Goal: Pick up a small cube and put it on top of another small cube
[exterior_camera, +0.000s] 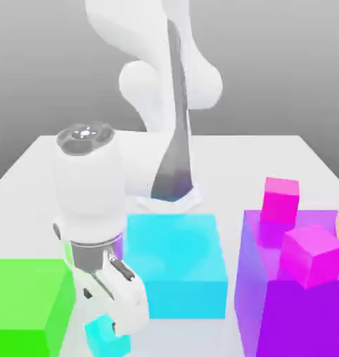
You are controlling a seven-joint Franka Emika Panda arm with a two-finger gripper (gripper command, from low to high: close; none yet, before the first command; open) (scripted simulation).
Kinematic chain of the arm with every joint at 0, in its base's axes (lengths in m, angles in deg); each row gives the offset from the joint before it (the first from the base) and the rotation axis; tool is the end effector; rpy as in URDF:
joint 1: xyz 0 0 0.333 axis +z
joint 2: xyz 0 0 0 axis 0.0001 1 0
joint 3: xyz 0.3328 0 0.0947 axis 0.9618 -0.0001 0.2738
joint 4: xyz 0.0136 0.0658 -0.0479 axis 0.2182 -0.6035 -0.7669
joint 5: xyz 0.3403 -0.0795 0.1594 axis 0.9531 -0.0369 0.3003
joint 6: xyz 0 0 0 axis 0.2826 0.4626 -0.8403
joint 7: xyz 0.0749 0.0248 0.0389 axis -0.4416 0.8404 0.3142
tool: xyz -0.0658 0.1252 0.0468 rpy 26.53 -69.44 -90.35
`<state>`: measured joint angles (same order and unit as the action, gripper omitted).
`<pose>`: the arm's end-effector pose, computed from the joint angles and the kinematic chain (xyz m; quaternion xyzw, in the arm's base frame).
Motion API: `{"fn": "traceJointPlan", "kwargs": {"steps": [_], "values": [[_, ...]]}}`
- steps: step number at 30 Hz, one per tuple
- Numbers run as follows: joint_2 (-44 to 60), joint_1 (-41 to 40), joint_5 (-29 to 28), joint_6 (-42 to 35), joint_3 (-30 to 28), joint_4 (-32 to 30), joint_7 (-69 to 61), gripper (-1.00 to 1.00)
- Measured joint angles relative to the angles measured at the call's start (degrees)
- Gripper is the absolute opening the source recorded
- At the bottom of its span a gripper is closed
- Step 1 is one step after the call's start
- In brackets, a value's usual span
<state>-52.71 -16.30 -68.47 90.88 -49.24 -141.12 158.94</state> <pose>0.4866 -0.1051 0.1526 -0.6655 0.7464 -0.0007 0.0010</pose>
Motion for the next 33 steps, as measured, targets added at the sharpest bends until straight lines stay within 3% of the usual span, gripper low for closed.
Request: {"fn": "traceJointPlan", "kwargs": {"steps": [1,2,8,11,21,33], "values": [[2.09,0.24,-0.33,1.62,-0.31,0.38,0.30,0.00],[3.36,0.42,-0.54,2.63,-0.54,0.61,0.44,-1.00],[4.00,0.48,-0.70,3.26,-0.63,0.72,0.58,-1.00],[0.07,-0.12,-0.03,0.10,0.10,-0.02,0.11,-1.00],[-19.75,6.60,0.25,-20.11,6.80,0.07,-9.34,-1.00],[-43.09,22.39,10.26,-43.97,11.99,1.43,-32.10,-1.00]]}}
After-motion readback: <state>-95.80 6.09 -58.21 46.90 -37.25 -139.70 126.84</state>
